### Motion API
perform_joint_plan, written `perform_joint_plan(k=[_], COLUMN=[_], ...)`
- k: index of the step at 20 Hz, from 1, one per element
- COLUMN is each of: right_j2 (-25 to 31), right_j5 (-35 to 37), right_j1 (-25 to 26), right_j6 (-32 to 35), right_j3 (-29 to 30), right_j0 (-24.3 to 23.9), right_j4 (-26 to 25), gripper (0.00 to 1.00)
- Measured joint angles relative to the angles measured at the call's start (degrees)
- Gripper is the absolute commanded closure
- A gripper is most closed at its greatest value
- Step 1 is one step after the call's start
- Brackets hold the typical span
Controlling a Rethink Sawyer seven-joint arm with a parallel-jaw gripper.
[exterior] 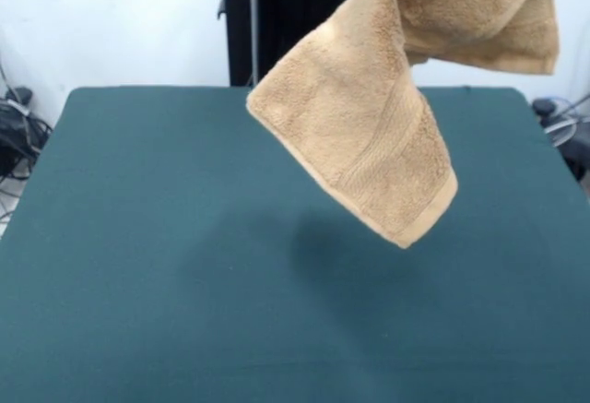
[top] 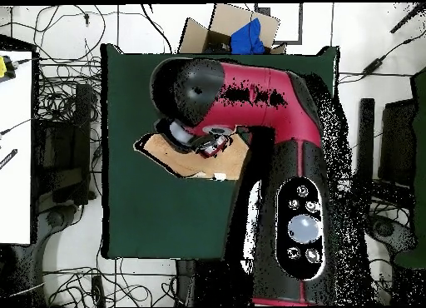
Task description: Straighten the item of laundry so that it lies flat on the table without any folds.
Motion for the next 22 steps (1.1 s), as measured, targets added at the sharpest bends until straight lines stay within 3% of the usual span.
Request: perform_joint_plan(k=[12,13,22], right_j2=[2.2,3.0,3.0], right_j5=[0.0,0.0,0.0], right_j1=[3.5,4.3,4.8], right_j6=[0.0,0.0,0.0], right_j3=[-5.0,-6.1,-7.2], right_j0=[-5.3,-6.4,-6.7], right_j4=[-0.3,-0.4,-0.6], gripper=[1.0,0.0,0.0])
